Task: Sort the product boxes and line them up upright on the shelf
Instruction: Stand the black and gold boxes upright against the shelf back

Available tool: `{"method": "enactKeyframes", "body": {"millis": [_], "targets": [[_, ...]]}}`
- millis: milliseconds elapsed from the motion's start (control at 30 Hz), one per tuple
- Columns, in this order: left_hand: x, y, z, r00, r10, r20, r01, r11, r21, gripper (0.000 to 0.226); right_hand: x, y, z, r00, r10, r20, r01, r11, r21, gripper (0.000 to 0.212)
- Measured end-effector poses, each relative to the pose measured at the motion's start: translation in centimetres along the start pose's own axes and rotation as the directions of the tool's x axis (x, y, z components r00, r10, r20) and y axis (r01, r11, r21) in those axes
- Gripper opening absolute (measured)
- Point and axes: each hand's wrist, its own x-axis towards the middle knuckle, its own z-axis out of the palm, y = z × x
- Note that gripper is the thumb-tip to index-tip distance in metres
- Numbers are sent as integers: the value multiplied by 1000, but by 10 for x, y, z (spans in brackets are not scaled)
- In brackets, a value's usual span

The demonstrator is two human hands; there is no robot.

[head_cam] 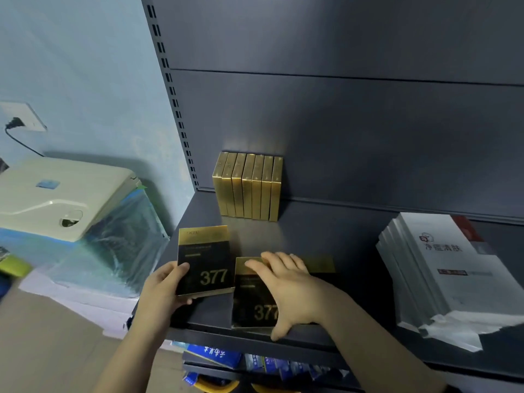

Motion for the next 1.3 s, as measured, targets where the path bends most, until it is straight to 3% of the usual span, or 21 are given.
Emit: {"method": "enactKeyframes", "body": {"millis": [200,267,300,367,433,533,667,733,800,900,1033,1133,1200,1300], "targets": [[0,2,-9,998,-47,-41,47,999,-7,15,-20,18,-31,983,7,-182,36,971,236,115],[-5,3,4,995,-97,33,98,995,-19,13,-21,12,-36,965,-23,-262,77,977,198,114],[-9,5,14,986,-128,108,132,991,-32,26,-19,7,-36,961,-49,-273,95,983,160,114],[-19,8,34,955,-163,249,164,986,15,41,-10,-3,-28,970,-88,-229,107,992,72,117],[-25,2,48,933,-140,332,87,982,169,35,-4,-9,-19,986,-74,-149,78,997,15,123],[-22,-7,52,954,-67,291,-4,972,236,31,-10,6,-14,997,63,-47,-61,997,45,136],[-16,-4,45,982,-62,179,35,988,152,24,-31,36,-8,974,212,82,-207,976,-65,143],[-13,-5,43,974,-69,216,28,982,186,30,-39,42,-9,981,185,58,-182,982,-56,136],[-11,-6,45,966,-74,249,14,972,234,31,-44,43,-17,986,168,0,-168,984,65,131],[-11,-6,51,955,-80,287,22,980,199,24,-40,38,-28,981,71,-182,-46,989,137,128],[-11,-5,56,923,-112,368,50,983,175,56,-16,9,-22,973,-80,-215,94,994,58,131],[-13,-2,63,926,-80,369,-2,976,217,72,-8,3,-17,967,-4,-254,52,982,183,138],[-17,0,68,957,-1,290,-70,970,234,62,-14,6,-13,947,126,-294,-35,955,295,143],[-28,2,83,957,225,184,-277,897,343,65,-27,6,-5,949,231,-213,-45,769,637,148]]}}
